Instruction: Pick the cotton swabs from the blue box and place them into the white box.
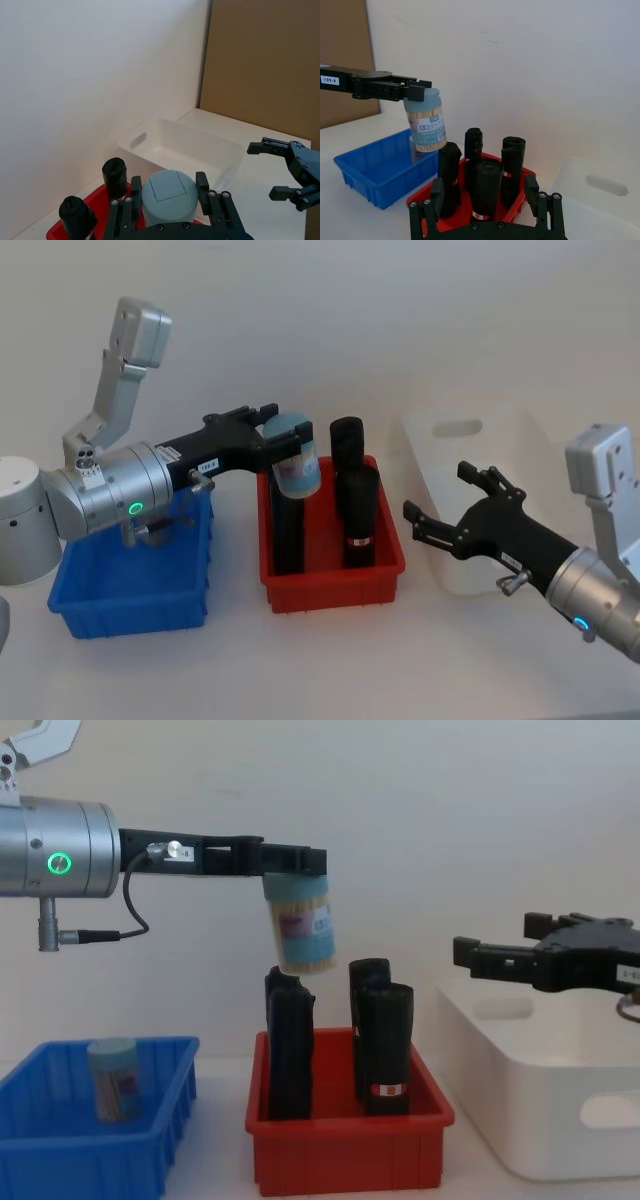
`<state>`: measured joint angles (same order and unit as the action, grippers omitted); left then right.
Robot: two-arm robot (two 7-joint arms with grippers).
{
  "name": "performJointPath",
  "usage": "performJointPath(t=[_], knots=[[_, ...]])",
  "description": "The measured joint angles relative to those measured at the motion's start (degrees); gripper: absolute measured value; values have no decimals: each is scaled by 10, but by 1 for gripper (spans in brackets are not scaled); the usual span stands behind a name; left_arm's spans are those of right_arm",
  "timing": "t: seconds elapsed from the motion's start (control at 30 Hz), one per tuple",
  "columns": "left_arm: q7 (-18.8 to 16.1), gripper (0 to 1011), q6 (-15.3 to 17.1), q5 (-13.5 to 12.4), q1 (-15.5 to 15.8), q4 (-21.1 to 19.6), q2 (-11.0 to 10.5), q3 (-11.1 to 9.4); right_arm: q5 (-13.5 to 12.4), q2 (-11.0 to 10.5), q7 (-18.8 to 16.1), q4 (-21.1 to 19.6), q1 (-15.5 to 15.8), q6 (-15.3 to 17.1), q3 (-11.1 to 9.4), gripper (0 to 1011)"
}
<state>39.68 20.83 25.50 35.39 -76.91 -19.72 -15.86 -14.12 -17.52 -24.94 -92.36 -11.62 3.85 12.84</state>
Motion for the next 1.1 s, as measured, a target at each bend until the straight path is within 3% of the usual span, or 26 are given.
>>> performJointPath(t=[0.3,0.6,1.1], knots=[[0,657,0,0,0,0,0,0,-3,12,-58,71,-54,-13,-1,1002],[0,658,0,0,0,0,0,0,11,30,-106,149,-111,-30,6,1002],[0,658,0,0,0,0,0,0,39,60,-147,258,-185,-57,24,1002]])
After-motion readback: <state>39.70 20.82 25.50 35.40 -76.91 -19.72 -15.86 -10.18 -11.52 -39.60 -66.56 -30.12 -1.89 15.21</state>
